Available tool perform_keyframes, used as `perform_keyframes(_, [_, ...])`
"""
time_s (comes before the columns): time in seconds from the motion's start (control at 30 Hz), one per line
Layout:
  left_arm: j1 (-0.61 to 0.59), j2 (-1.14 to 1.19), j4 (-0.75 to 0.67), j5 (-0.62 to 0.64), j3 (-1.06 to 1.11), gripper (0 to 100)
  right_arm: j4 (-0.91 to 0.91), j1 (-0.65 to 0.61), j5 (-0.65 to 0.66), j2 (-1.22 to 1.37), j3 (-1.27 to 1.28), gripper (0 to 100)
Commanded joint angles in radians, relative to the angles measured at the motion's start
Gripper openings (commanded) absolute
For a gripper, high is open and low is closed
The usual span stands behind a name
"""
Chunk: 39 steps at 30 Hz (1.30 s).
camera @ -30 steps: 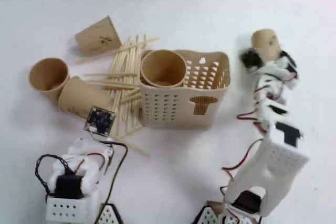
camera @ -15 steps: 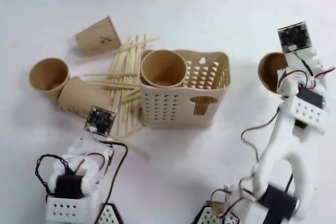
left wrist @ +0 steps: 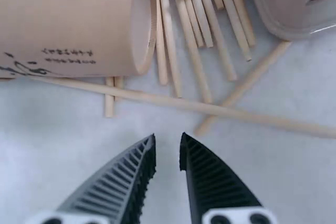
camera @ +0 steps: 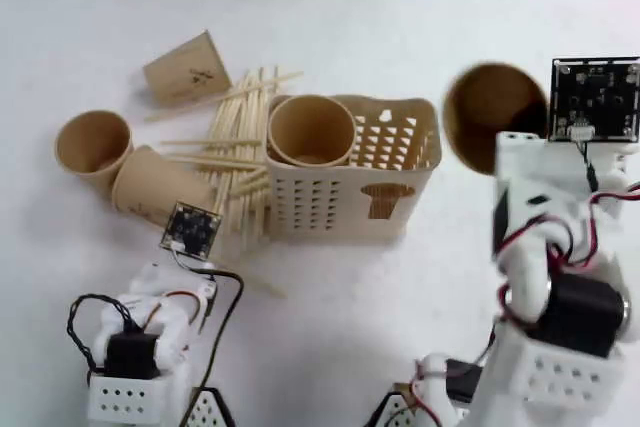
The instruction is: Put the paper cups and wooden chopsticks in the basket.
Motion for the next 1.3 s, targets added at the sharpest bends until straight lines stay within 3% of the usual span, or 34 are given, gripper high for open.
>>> perform_keyframes(0.0, [-0.004, -0.005, 0.005, -0.003, 0.0, 10, 0.084, -0.231, -0.077, 0.039, -0.153, 1.8])
perform_keyframes(0.13, [-0.004, -0.005, 0.005, -0.003, 0.0, 10, 0.111, -0.414, -0.103, 0.116, -0.209, 1.8])
perform_keyframes(0.27, [-0.004, -0.005, 0.005, -0.003, 0.0, 10, 0.136, -0.498, -0.11, 0.194, -0.204, 1.8])
perform_keyframes(0.73, [-0.004, -0.005, 0.005, -0.003, 0.0, 10, 0.067, -0.499, -0.146, 0.329, -0.206, 1.9])
perform_keyframes(1.03, [-0.004, -0.005, 0.005, -0.003, 0.0, 10, 0.084, -0.506, -0.147, 0.321, -0.213, 25.5])
perform_keyframes(1.27, [-0.004, -0.005, 0.005, -0.003, 0.0, 10, 0.019, -0.503, -0.146, 0.305, -0.215, 26.9])
